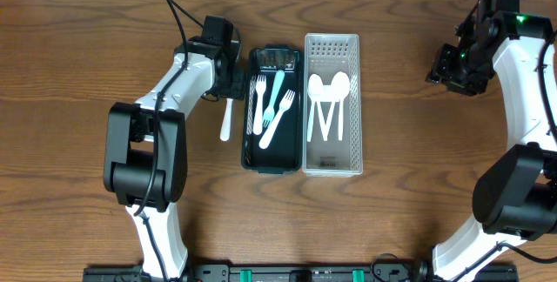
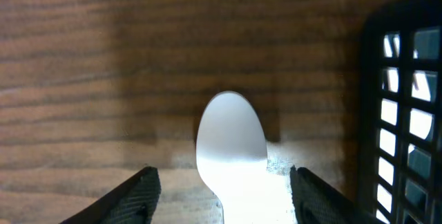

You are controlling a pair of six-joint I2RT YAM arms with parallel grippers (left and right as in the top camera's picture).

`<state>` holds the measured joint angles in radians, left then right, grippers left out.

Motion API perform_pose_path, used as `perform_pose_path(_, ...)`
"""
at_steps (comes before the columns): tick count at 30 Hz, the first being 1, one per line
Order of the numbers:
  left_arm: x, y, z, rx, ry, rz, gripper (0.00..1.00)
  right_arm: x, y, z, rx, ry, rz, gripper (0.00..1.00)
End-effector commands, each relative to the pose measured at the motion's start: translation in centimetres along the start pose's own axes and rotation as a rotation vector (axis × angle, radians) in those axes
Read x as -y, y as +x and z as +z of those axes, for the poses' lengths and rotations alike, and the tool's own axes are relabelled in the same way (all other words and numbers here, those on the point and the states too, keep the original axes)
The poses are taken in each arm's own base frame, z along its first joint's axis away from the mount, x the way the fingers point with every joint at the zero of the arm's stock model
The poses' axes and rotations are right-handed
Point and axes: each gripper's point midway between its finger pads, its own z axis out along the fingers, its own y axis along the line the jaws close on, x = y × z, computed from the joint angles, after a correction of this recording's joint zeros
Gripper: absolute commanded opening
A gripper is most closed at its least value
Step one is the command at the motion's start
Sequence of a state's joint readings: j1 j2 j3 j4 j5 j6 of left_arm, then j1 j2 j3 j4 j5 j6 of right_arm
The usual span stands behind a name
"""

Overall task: Pack container
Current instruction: 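Grasp the white spoon beside the black tray with the left gripper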

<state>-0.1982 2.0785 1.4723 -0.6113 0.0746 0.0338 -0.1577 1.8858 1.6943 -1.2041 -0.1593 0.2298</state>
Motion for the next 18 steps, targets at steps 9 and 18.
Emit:
perform_pose_path(9,-0.3,1.8,3.5,-0.095,-0.011,0.012,0.56,-0.1,-0.3,-0.2,0.009,0.004,-0.002,0.50)
perform_pose_path(18,-0.4,2.8,3.3,-0.133,-0.012,0.011,0.31,0.0,0.1,-0.2,-0.008,0.008,0.000,0.49)
